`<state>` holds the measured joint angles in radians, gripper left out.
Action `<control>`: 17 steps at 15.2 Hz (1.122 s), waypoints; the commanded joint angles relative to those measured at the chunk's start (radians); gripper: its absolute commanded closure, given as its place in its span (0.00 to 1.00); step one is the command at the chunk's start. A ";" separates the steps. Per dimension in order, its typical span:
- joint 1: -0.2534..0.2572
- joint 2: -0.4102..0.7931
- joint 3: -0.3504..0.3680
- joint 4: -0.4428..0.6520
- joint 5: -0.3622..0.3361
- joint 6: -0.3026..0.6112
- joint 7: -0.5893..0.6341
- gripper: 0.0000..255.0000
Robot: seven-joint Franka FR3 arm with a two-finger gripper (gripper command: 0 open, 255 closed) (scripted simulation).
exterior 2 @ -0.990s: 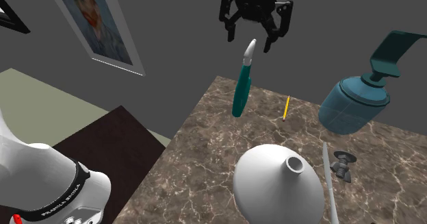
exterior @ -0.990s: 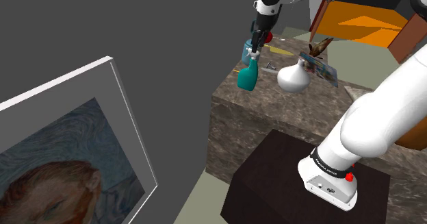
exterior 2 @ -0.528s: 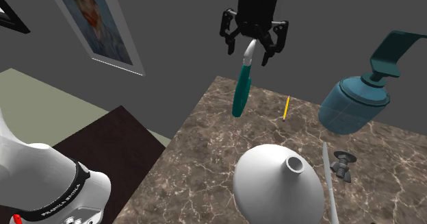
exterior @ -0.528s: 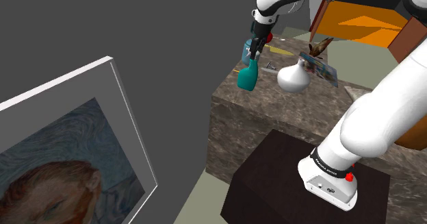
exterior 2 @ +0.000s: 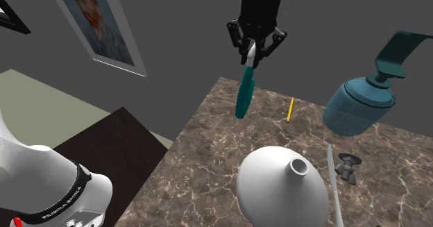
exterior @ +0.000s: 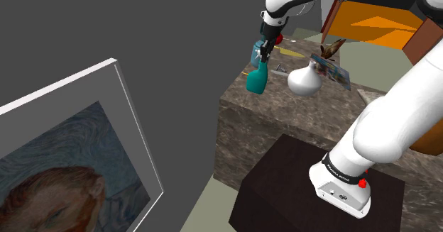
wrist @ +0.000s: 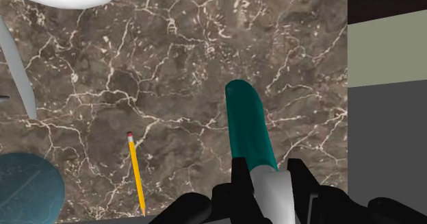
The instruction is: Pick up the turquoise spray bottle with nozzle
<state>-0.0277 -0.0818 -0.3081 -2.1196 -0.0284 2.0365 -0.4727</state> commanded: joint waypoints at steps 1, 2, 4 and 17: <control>0.000 0.001 0.000 -0.001 0.000 0.000 0.000 1.00; 0.000 0.001 0.000 -0.001 0.000 0.000 0.000 1.00; 0.000 -0.005 0.000 0.010 -0.001 -0.017 0.000 1.00; 0.002 -0.039 0.006 0.150 -0.010 -0.190 0.007 1.00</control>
<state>-0.0251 -0.1201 -0.3017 -1.9817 -0.0378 1.8605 -0.4647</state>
